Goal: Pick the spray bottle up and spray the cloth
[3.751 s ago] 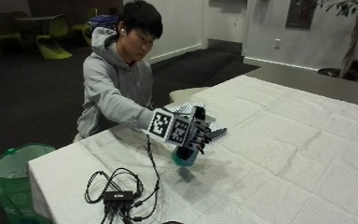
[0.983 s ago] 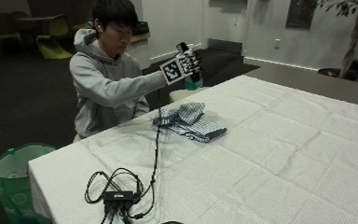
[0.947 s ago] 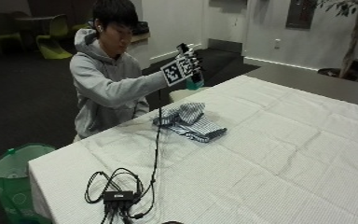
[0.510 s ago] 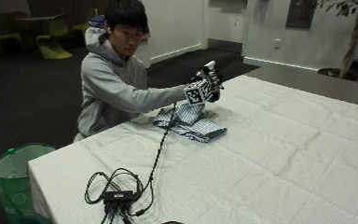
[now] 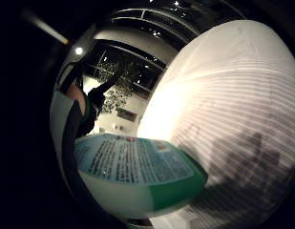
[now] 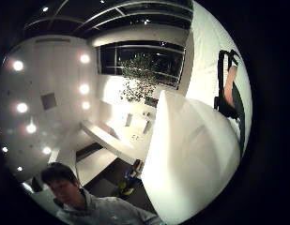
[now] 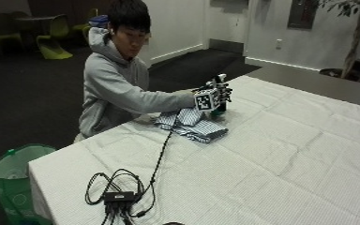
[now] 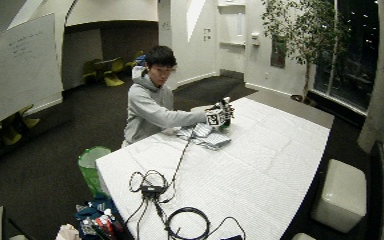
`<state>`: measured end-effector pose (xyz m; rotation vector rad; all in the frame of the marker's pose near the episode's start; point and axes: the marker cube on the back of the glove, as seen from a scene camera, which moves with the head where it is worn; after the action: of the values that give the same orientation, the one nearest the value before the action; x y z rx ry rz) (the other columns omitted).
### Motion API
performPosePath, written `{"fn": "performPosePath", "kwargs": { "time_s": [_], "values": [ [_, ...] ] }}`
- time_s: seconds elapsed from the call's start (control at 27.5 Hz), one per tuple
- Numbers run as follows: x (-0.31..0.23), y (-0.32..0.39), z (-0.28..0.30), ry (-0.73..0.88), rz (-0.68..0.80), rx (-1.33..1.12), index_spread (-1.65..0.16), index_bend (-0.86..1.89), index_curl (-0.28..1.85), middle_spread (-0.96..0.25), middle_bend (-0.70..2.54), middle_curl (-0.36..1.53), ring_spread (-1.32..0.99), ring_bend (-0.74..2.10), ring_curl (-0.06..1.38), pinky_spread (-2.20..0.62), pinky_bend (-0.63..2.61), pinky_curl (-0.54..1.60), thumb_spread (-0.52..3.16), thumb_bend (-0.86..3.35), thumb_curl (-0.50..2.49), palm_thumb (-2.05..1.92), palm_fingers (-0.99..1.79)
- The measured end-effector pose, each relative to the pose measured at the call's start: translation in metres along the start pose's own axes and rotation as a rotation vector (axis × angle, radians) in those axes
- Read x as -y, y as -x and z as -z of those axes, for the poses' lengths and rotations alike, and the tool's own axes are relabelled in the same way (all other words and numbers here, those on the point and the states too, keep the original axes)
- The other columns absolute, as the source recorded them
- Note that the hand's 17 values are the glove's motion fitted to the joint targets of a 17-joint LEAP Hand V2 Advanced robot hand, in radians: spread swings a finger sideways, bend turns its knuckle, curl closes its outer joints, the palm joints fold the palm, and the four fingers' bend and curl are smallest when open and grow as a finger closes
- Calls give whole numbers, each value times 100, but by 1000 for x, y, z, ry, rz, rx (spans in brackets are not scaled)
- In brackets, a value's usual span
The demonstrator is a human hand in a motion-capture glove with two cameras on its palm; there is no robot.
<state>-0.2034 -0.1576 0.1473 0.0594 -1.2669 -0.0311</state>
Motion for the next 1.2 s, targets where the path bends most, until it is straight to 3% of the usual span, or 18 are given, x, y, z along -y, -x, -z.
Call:
{"fn": "performPosePath", "kwargs": {
  "time_s": [0.11,0.25,0.36,0.55,0.76,0.84,1.02,1.09,1.2],
  "values": [
    [17,3,-10,-75,8,8,-18,48,57,-5,63,50,-15,50,48,-28,30,43,14,-2,73,97,127],
    [-9,-11,0,205,11,-115,-20,36,55,-6,57,49,-15,48,47,-27,35,44,18,-3,74,98,112],
    [-23,-16,8,324,16,-183,-21,13,51,-6,48,48,-13,46,48,-20,41,46,32,-1,74,101,76],
    [-11,17,16,145,34,-34,-26,-1,41,-4,38,44,-8,41,48,-7,50,50,54,-5,70,92,31],
    [-33,56,42,129,85,27,-29,4,30,-3,29,40,-5,39,41,4,54,45,68,-6,63,84,22],
    [-47,59,55,193,102,-15,-30,5,28,-3,28,39,-5,40,40,6,55,44,72,-6,60,81,22],
    [-104,67,93,534,127,-48,-30,9,26,-3,29,39,-4,41,39,9,53,42,78,-4,56,79,24],
    [-104,73,94,475,130,-33,-30,9,25,-3,29,39,-4,42,39,10,53,41,79,-4,55,79,25],
    [-84,81,89,240,136,-36,-31,10,24,-3,29,39,-4,43,38,11,52,40,81,-4,53,78,27]
  ]
}}
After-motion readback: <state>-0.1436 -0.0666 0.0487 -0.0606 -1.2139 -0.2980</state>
